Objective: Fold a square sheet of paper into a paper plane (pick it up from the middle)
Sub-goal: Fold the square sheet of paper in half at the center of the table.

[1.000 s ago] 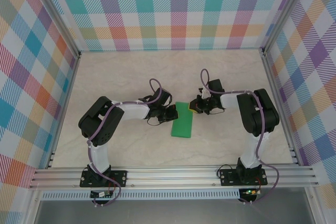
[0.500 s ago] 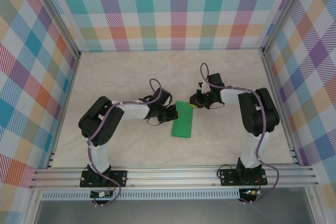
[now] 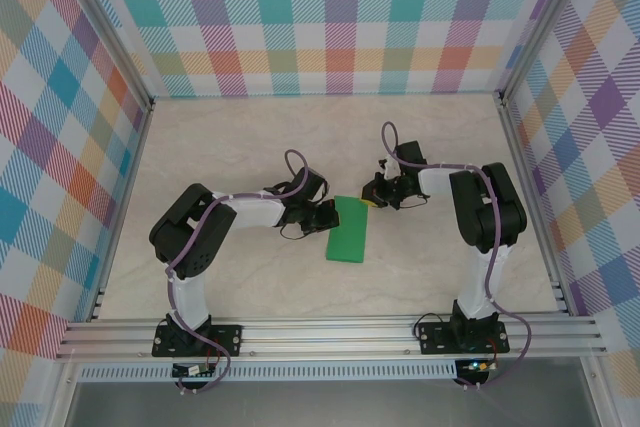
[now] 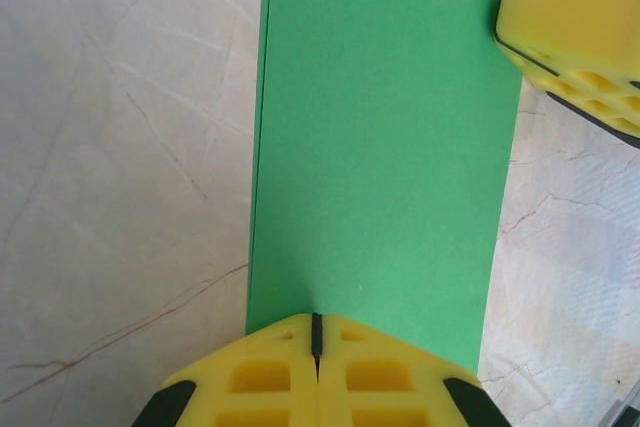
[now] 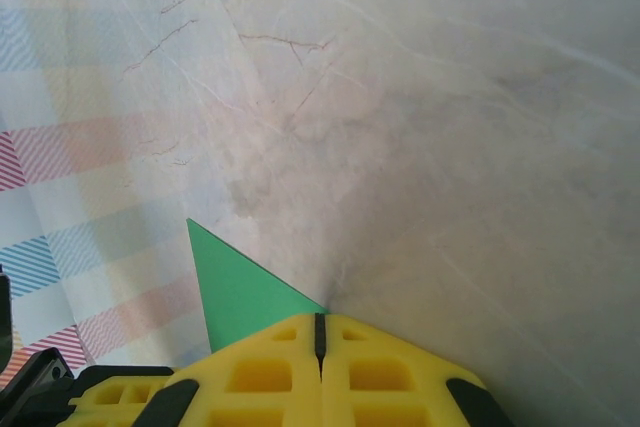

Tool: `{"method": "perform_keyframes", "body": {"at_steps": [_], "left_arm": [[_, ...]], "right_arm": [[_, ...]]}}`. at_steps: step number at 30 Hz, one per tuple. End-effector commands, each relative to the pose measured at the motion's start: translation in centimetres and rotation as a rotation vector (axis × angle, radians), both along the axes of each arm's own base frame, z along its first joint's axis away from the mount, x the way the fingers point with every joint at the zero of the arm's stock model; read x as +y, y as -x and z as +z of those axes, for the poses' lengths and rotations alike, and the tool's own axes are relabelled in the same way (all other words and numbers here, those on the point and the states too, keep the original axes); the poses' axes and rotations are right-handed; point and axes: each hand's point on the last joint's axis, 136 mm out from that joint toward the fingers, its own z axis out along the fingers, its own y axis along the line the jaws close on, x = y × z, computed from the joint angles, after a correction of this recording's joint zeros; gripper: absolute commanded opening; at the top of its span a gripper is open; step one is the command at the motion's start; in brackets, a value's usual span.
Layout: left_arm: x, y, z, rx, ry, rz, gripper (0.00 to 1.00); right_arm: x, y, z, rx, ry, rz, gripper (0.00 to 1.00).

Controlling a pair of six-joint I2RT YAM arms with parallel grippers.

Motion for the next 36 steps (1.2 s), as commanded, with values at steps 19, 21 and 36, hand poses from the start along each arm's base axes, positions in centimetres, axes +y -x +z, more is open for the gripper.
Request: {"method": "perform_keyframes", "body": {"at_steps": [19,21,36], "left_arm": [[3.4,3.0,-4.2,0.115,-0.181,0.004,0.0],[3.5,3.0,-4.2,0.114,-0.182,0.005,0.0],[3.6,3.1,-4.0,0.109,-0.177,0.013,0.0]], "right_arm": [[-1.1,-0.6,-1.9,0.046,0.037,-0.034,0.03],[-1.4,-0.3,-2.3,0.099,0.056,-0.051,0.03],[-0.3,1.4,7.2,-0.016,-0.101,-0.017,0.08]]}}
